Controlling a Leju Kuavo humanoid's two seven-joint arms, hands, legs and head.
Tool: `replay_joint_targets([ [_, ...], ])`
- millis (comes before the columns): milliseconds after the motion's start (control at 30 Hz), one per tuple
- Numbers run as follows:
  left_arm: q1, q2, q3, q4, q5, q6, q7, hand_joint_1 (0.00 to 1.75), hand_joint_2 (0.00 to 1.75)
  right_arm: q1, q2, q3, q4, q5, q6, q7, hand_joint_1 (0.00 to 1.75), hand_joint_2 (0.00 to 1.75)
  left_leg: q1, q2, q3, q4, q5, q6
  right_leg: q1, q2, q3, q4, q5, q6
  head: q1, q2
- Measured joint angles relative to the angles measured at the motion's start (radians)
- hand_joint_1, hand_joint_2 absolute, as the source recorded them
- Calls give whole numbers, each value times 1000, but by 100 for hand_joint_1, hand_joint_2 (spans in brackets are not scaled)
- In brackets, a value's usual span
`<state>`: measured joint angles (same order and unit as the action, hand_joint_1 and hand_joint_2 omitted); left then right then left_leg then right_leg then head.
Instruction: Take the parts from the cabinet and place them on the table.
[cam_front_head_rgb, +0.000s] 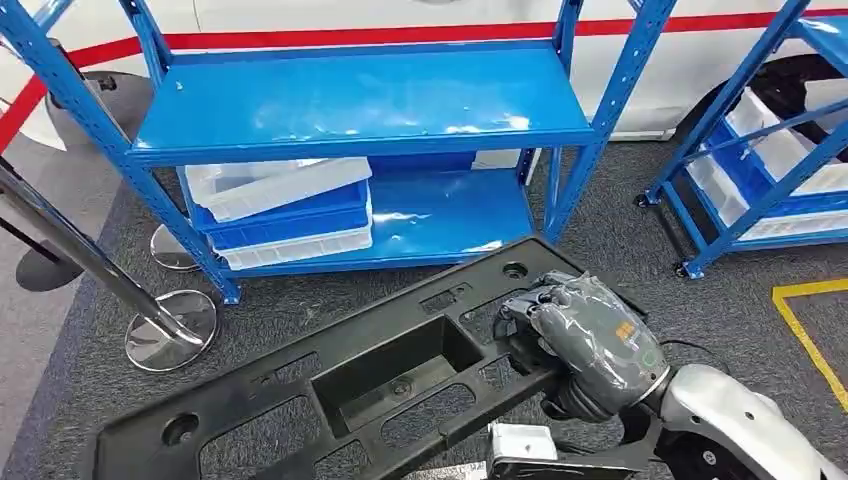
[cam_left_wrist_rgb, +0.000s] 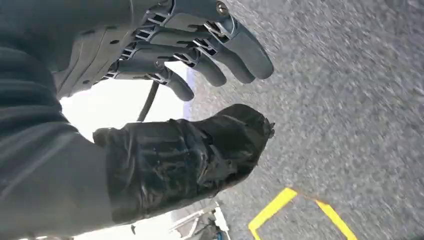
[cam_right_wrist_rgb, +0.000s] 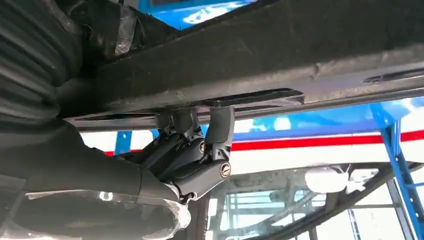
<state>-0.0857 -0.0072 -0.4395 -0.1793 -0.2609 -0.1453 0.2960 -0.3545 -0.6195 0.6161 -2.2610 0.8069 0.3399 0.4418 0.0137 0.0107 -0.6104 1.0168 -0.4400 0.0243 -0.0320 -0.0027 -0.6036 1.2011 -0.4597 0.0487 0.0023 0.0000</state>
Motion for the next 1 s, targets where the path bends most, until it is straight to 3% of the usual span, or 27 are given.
replay_joint_targets([
  [33, -1, 1, 0, 0, 0, 0, 0, 0, 175, -3, 0, 0, 0, -5, 0, 2, 175, 175, 0, -1, -12, 11, 5, -8, -4, 1, 59, -84, -27, 3, 0, 0],
  [67, -1, 1, 0, 0, -2, 0, 0, 0, 175, -6, 0, 0, 0, -8, 1, 3, 175, 175, 0, -2, -24, 18, 11, -17, 10, 4, 104, -164, -62, 0, 1, 0],
  [100, 0, 1, 0, 0, -5, 0, 0, 0, 175, -10, 0, 0, -2, -10, 1, 4, 175, 175, -1, -2, -27, 13, 24, -24, 12, 5, 104, -177, -68, -15, -2, 0],
  [167, 2, 1, 0, 0, -6, 0, 0, 0, 175, -11, 0, 1, -3, -12, 2, 4, 175, 175, 1, -3, -31, -1, 49, -34, 20, 4, 89, -180, -49, -32, -1, 0],
  [200, 8, 2, 0, 1, -6, 0, 0, 0, 175, -11, 0, 1, -2, -14, 2, 4, 175, 175, 2, -4, -38, -2, 53, -41, 10, 2, 71, -186, -36, -47, 0, 0],
  [233, 7, 2, 0, 1, -6, 0, 0, 0, 175, -14, 0, 1, -2, -15, 2, 4, 175, 175, 5, -5, -48, 15, 18, -46, 10, -2, 67, -186, -24, -55, -2, 0],
  [267, 6, 2, 0, 1, -6, -1, 0, 0, 175, -15, 0, 2, -3, -17, 2, 5, 175, 175, 5, -5, -66, 58, -46, -48, 11, -2, 53, -186, -13, -66, -3, 0],
  [333, 7, 2, 0, 2, -5, -3, 0, 0, 175, -16, 0, 2, -3, -20, 2, 5, 175, 175, 5, -5, -96, 200, -162, -51, 16, -4, 25, -185, 10, -74, -4, 0],
  [367, 7, 3, 0, 2, -4, -3, 0, 0, 175, -15, 0, 2, -3, -21, 2, 5, 175, 175, 5, -5, -104, 263, -185, -52, 20, -4, 8, -183, 23, -76, -5, 0],
  [400, 7, 3, 0, 1, -4, -3, 0, 0, 175, -15, 0, 2, -3, -23, 2, 6, 175, 175, 4, -5, -98, 296, -175, -51, 22, -3, -9, -181, 34, -76, -5, 0],
  [433, 6, 3, 0, 2, -4, -3, 0, 0, 175, -16, 0, 2, -3, -25, 2, 7, 175, 175, 4, -6, -76, 291, -144, -48, 24, -3, -27, -177, 44, -76, -4, 0],
  [467, 5, 3, 0, 1, -3, -3, 0, 0, 175, -16, 0, 3, -3, -26, 2, 8, 175, 175, 1, -6, -36, 254, -103, -42, 26, -3, -45, -173, 55, -75, -5, 0],
  [500, 2, 3, 0, 1, -1, -3, 0, 0, 175, -16, 0, 4, -3, -27, 2, 9, 175, 175, -3, -7, 25, 184, -71, -32, 28, -3, -61, -171, 67, -75, -5, 0],
  [533, -2, 5, 0, 1, 0, -3, 0, 0, 175, -16, 0, 5, -3, -28, 2, 11, 175, 175, -9, -20, 92, 103, -76, -19, 26, 2, -69, -169, 79, -73, -5, 0],
  [567, -3, 8, 0, 1, 0, -3, 0, 0, 175, -18, 0, 7, -4, -28, 2, 14, 175, 175, -15, -42, 170, 9, -117, -7, 29, 6, -78, -169, 87, -64, -3, 0],
  [600, -3, 8, 0, 1, 1, -3, -1, 0, 175, -21, 1, 9, -4, -29, 4, 17, 175, 175, -13, -41, 187, -51, -132, -12, 27, 3, -80, -170, 99, -60, -4, 0],
  [633, 0, 8, 0, 1, 1, -3, 0, 0, 175, -24, 5, 11, -4, -30, 4, 18, 175, 175, -21, -40, 171, -38, -121, -11, 23, 5, -78, -181, 114, -55, -2, 0],
  [667, -1, 8, 0, 1, 2, -3, 0, 0, 175, -26, 9, 11, -3, -30, 5, 19, 175, 175, -24, -36, 169, -42, -115, -7, 20, 9, -78, -190, 127, -49, -10, 0],
  [700, 2, 7, 0, 1, 3, -3, 0, 0, 175, -26, 12, 13, -3, -30, 5, 20, 175, 175, -20, -27, 163, -54, -94, -2, 28, 17, -80, -201, 145, -40, -6, 0],
  [733, 1, 6, 0, 1, 3, -3, 0, 0, 175, -26, 15, 17, -1, -30, 5, 22, 175, 175, -9, -11, 156, -64, -77, 1, 22, 17, -86, -192, 124, -40, -5, 0],
  [767, 1, 6, 0, 1, 3, -3, 0, 0, 175, -30, 17, 20, 0, -30, 5, 23, 175, 175, -10, -7, 146, -67, -63, 8, 23, 13, -98, -167, 66, -34, 0, 0],
  [800, 0, 6, 0, 1, 3, -3, 1, 0, 175, -33, 18, 24, 2, -29, 4, 23, 175, 175, -10, 3, 130, -66, -51, 16, 19, 12, -111, -108, -6, -31, 4, 0],
  [833, 1, 6, 0, 1, 3, -2, 1, 0, 175, -35, 20, 27, 3, -28, 4, 23, 175, 175, -10, 10, 115, -62, -39, 16, 15, 11, -126, -32, -67, -26, 6, 0],
  [867, 1, 6, 0, 1, 4, 0, 2, 0, 175, -35, 22, 29, 5, -29, 4, 23, 175, 175, -10, 19, 99, -60, -28, 15, 11, 11, -135, 39, -100, -19, 5, 0],
  [900, 1, 5, 0, 1, 6, 1, 3, 0, 175, -36, 23, 33, 7, -29, 4, 22, 175, 175, -9, 30, 78, -54, -16, 13, 7, 11, -138, 98, -91, -11, 8, 0],
  [933, 0, 5, 0, 1, 6, 2, 3, 0, 175, -36, 24, 36, 9, -31, 4, 22, 175, 175, -7, 40, 58, -47, -8, 8, 2, 10, -130, 120, -52, -4, 7, 0],
  [1000, 0, 4, 0, 1, 10, 2, 3, 0, 175, -38, 25, 42, 11, -32, 5, 23, 175, 175, 2, 59, 18, -24, 4, -4, -11, -3, -57, 60, 25, 12, 7, 0],
])
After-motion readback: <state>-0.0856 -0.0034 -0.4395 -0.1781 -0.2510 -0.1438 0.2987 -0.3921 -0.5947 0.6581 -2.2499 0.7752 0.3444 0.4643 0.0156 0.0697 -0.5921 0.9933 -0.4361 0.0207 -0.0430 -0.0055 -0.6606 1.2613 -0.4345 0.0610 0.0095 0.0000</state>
